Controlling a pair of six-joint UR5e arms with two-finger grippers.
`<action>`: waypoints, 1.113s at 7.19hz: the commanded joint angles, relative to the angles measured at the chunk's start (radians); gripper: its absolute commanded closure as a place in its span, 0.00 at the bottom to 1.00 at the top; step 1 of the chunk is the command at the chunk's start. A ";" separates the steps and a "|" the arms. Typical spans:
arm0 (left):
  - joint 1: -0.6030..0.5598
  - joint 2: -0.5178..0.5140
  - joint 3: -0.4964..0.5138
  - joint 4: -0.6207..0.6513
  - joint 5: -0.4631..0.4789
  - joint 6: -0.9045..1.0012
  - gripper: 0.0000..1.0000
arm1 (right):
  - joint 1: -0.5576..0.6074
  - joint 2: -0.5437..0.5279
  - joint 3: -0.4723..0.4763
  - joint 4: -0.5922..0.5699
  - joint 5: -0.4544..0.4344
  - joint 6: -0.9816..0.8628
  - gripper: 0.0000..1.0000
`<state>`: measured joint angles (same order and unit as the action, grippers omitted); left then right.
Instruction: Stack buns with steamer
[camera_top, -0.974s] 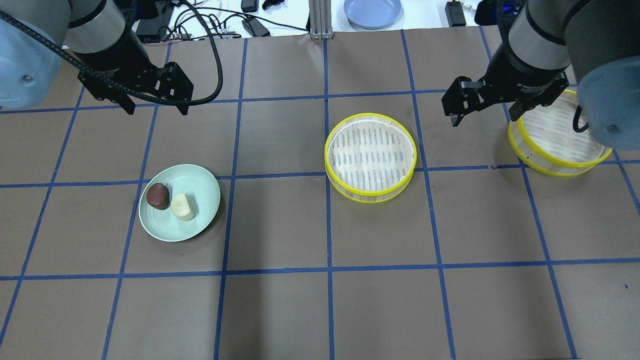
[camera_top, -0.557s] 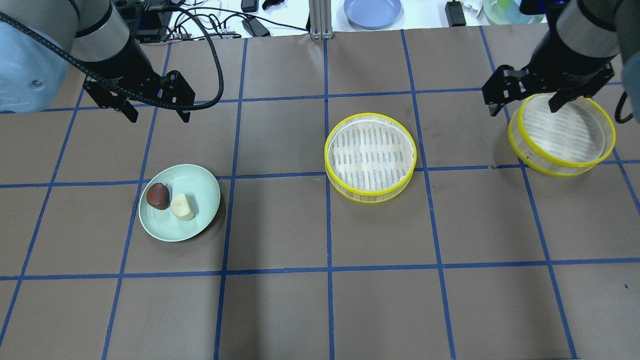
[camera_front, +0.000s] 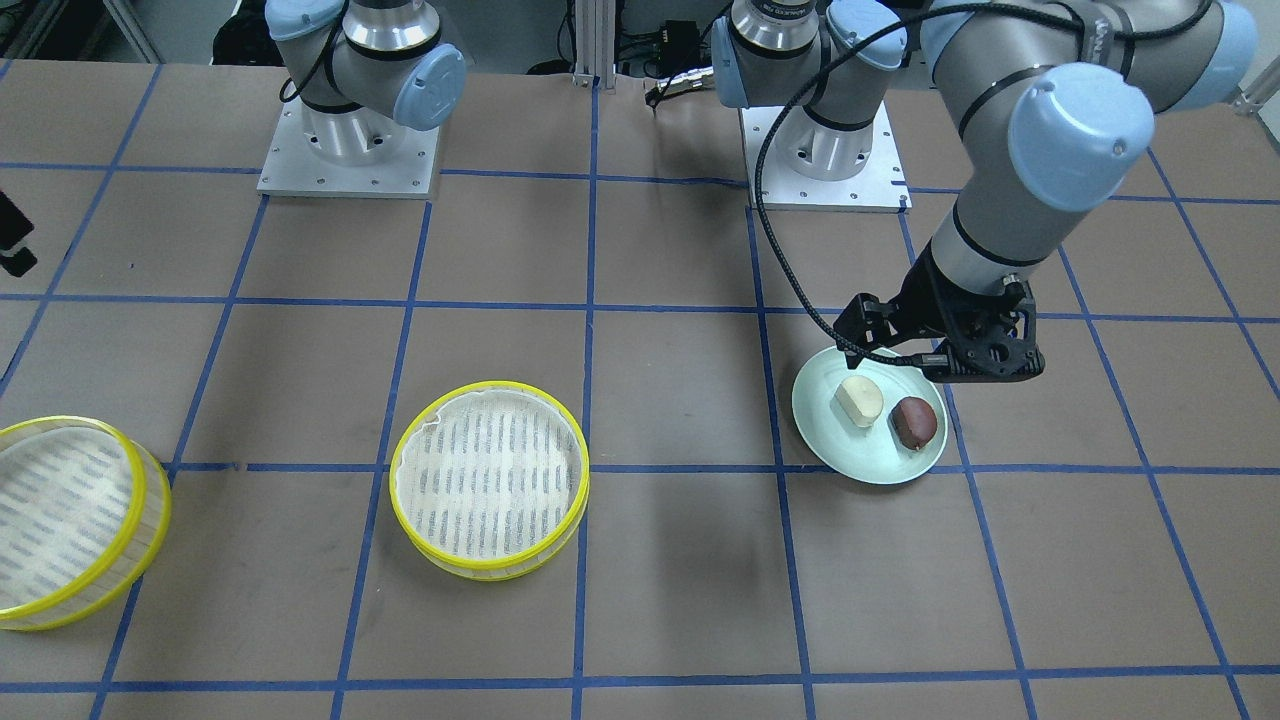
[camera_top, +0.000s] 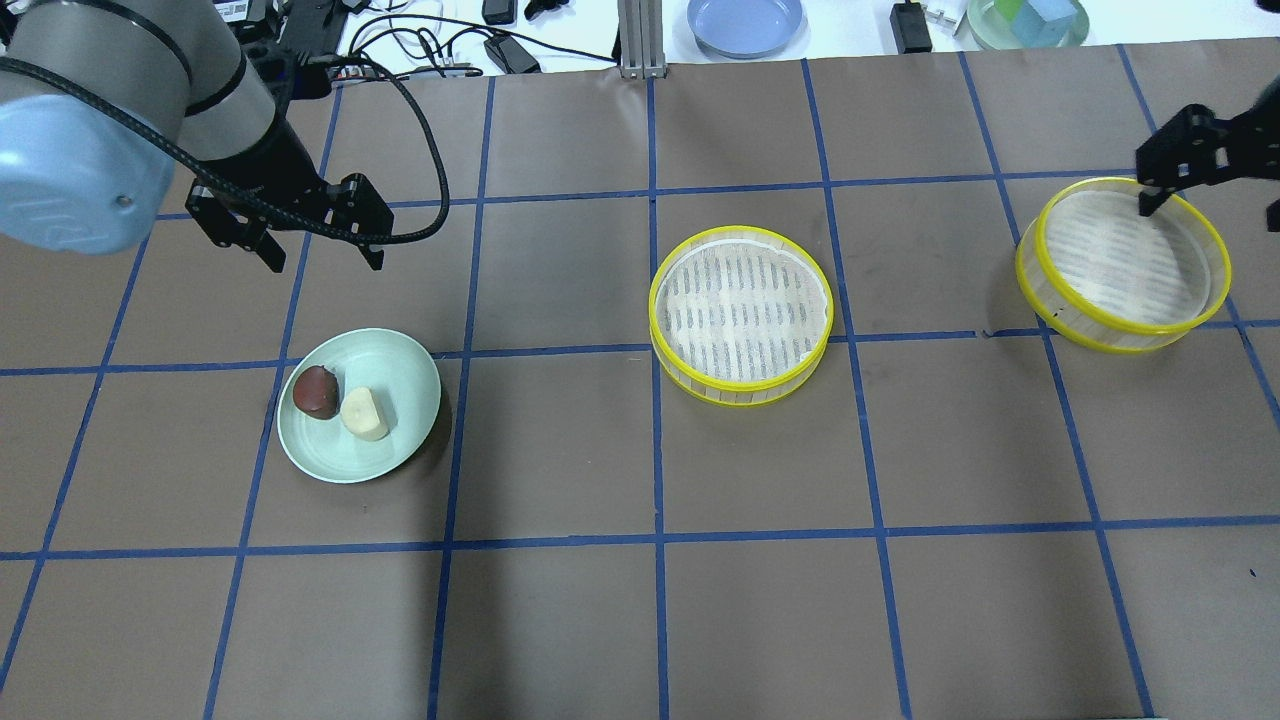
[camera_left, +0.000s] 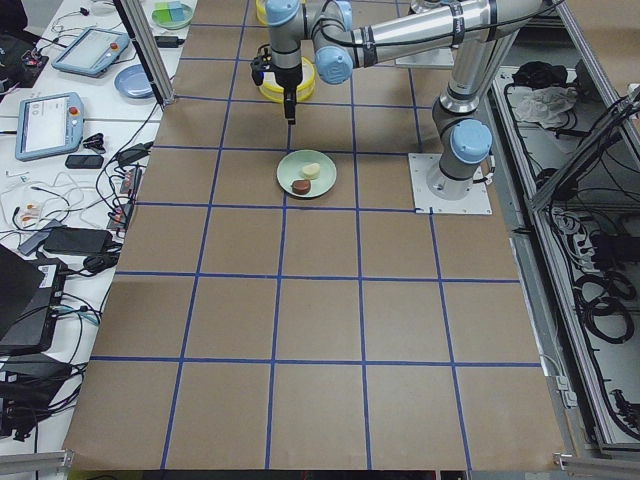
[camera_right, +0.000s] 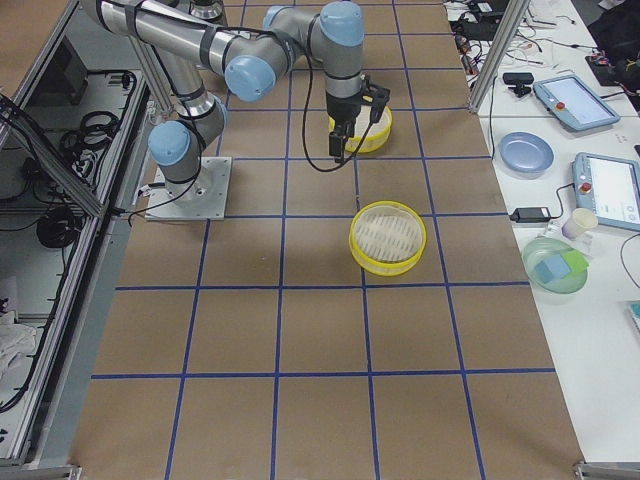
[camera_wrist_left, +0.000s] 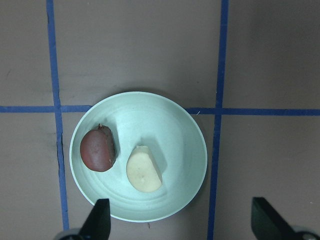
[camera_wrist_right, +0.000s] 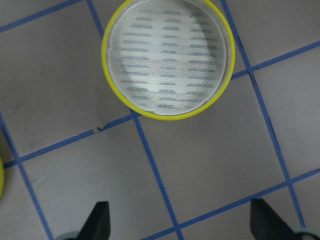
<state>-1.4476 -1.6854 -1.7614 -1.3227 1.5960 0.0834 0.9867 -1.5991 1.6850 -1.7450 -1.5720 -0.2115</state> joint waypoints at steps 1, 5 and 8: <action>0.018 -0.060 -0.043 0.017 0.012 -0.039 0.00 | -0.121 0.229 -0.075 -0.147 0.050 -0.166 0.00; 0.035 -0.215 -0.044 0.011 0.009 -0.201 0.00 | -0.126 0.513 -0.140 -0.430 0.098 -0.299 0.06; 0.035 -0.275 -0.046 0.001 0.013 -0.258 0.02 | -0.126 0.568 -0.133 -0.413 0.136 -0.357 0.15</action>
<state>-1.4129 -1.9363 -1.8060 -1.3148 1.6079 -0.1504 0.8607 -1.0459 1.5521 -2.1544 -1.4472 -0.5257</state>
